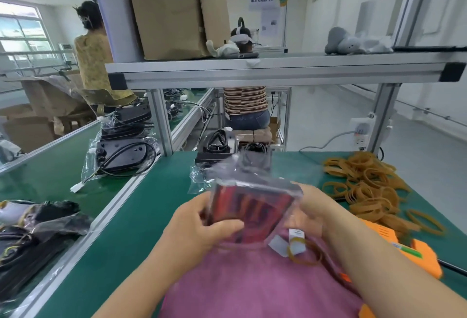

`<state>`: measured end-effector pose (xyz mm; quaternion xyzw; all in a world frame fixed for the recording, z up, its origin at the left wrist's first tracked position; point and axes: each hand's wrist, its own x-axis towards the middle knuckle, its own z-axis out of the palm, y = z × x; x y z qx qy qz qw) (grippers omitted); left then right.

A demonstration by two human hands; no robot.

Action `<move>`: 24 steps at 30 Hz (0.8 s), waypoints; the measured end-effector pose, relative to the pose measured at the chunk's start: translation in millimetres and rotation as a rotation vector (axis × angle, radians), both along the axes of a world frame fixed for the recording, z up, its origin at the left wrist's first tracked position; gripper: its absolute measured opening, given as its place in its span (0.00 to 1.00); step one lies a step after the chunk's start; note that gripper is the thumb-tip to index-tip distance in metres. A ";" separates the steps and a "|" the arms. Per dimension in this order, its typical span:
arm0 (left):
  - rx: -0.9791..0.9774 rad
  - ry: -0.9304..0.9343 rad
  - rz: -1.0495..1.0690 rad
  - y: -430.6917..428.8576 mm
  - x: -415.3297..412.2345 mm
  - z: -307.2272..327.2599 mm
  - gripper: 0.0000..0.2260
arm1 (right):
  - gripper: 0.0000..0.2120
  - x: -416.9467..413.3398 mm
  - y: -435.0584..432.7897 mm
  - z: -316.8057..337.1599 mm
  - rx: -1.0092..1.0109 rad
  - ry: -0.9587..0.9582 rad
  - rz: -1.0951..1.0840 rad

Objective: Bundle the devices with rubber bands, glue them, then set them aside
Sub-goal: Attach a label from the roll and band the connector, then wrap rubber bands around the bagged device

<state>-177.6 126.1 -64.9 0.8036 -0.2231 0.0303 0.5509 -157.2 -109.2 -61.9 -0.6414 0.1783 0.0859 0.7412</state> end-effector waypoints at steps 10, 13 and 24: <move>-0.144 0.568 0.129 -6.6 4.0 -13.1 0.16 | 0.12 -5.0 -9.7 -6.5 -0.292 -0.016 0.048; -0.173 0.729 0.109 -9.3 4.4 -19.6 0.19 | 0.09 -8.8 -15.6 -6.5 -0.635 -0.117 0.131; 0.044 0.866 0.015 -23.2 -6.4 -33.4 0.22 | 0.19 -38.5 -6.0 -18.0 -1.643 0.013 0.776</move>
